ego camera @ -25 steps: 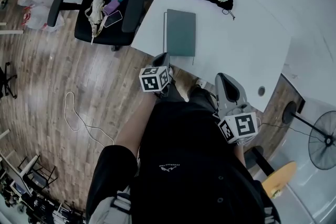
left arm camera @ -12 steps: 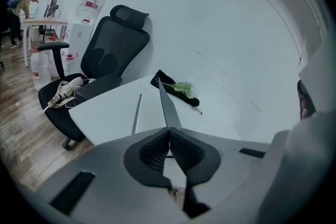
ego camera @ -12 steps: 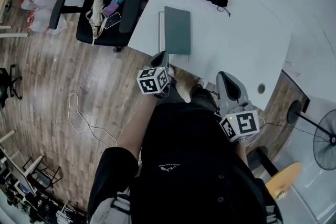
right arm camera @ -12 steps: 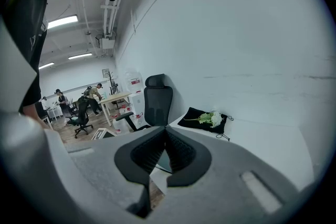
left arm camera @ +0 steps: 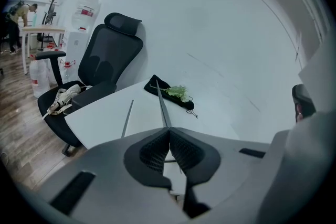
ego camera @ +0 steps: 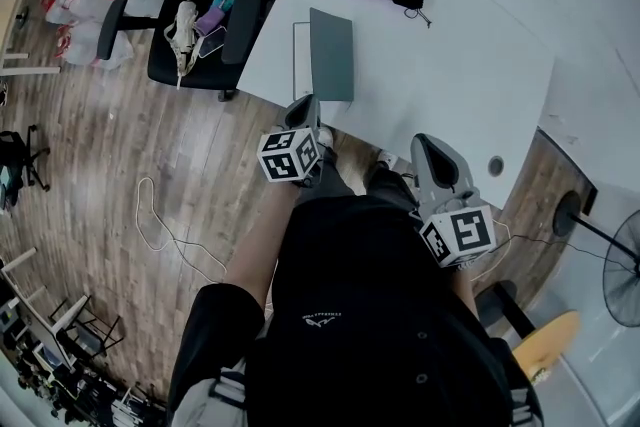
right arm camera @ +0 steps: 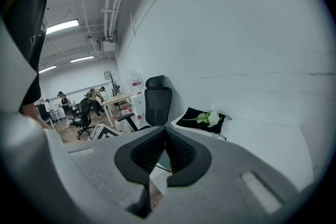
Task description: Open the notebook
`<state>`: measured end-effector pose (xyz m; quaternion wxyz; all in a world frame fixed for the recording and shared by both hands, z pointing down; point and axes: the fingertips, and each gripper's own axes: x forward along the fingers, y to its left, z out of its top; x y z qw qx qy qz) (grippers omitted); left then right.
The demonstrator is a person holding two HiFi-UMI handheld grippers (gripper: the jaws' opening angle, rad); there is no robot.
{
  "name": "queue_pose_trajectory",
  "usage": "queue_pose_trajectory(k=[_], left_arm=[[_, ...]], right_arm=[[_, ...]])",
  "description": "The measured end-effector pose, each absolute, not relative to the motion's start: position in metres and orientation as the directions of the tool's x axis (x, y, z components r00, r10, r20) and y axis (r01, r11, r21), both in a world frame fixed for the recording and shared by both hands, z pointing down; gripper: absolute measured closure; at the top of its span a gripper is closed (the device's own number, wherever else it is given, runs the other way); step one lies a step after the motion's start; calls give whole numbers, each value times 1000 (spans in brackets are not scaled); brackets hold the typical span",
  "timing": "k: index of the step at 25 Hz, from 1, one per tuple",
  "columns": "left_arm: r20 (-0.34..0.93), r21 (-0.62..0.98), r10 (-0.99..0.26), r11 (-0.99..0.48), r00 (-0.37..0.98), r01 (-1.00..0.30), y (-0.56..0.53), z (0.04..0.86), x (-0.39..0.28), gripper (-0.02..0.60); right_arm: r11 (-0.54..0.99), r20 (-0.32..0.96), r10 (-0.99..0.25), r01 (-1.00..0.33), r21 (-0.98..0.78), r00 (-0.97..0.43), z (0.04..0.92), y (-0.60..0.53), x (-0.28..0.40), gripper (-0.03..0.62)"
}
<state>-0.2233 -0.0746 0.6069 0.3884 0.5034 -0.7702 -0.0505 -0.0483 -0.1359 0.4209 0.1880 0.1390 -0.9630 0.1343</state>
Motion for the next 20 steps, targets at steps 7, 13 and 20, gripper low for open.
queue_pose_trajectory(k=[7,13,20], left_arm=[[532,452,-819,488,-213,-746,-83,596,-212,574],[523,443,-819,497,-235,-746,-93,587,-202,574],[510,442,-826,491,-239,-751,-106,582,-190,574]], right_arm=[[926,391,-217,-315,-207,-894,419,-151,-30,589],[928,380,-215,-310,-208,-900,416,-166,-18,589],[927,366,-226,-314,-204,-903,415,-182,-4,589]])
